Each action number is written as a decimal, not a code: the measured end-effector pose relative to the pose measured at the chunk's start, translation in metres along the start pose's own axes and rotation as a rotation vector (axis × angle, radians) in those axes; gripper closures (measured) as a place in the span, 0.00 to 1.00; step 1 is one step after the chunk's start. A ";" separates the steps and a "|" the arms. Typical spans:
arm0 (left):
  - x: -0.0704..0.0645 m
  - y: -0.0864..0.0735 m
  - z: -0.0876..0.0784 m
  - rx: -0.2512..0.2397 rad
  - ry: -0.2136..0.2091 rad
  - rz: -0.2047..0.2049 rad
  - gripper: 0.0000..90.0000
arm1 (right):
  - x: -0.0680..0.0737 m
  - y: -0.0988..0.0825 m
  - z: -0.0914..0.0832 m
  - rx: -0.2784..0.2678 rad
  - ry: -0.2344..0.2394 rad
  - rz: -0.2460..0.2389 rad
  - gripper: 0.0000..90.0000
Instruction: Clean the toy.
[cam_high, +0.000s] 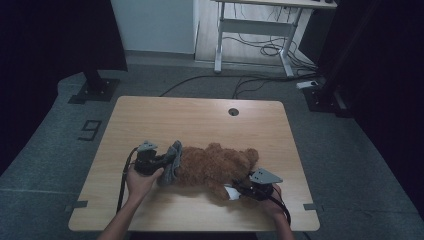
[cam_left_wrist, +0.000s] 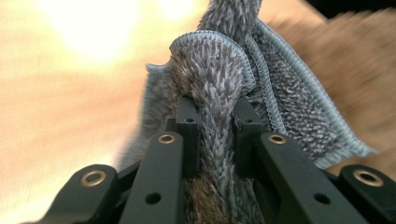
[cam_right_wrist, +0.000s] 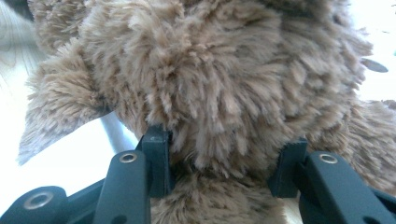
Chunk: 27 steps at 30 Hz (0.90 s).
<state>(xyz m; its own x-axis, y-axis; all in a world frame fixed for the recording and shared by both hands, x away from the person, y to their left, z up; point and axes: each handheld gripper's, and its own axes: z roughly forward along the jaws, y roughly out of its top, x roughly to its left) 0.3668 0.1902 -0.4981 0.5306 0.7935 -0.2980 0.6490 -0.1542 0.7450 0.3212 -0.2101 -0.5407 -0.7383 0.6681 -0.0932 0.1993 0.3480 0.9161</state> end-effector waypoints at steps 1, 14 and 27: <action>0.004 -0.003 0.002 0.007 -0.007 -0.016 0.86 | 0.000 0.000 0.000 0.002 0.000 0.001 0.58; -0.053 0.058 0.000 -0.073 -0.094 0.118 0.86 | -0.003 0.000 0.008 -0.009 -0.023 -0.040 0.58; -0.116 0.072 0.054 -0.015 -0.208 0.189 0.86 | -0.007 0.000 0.010 -0.017 -0.026 -0.053 0.56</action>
<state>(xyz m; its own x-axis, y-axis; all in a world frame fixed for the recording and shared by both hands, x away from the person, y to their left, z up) 0.3813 0.0551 -0.4425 0.7431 0.6132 -0.2680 0.5207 -0.2783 0.8071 0.3325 -0.2080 -0.5444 -0.7301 0.6663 -0.1515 0.1491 0.3718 0.9163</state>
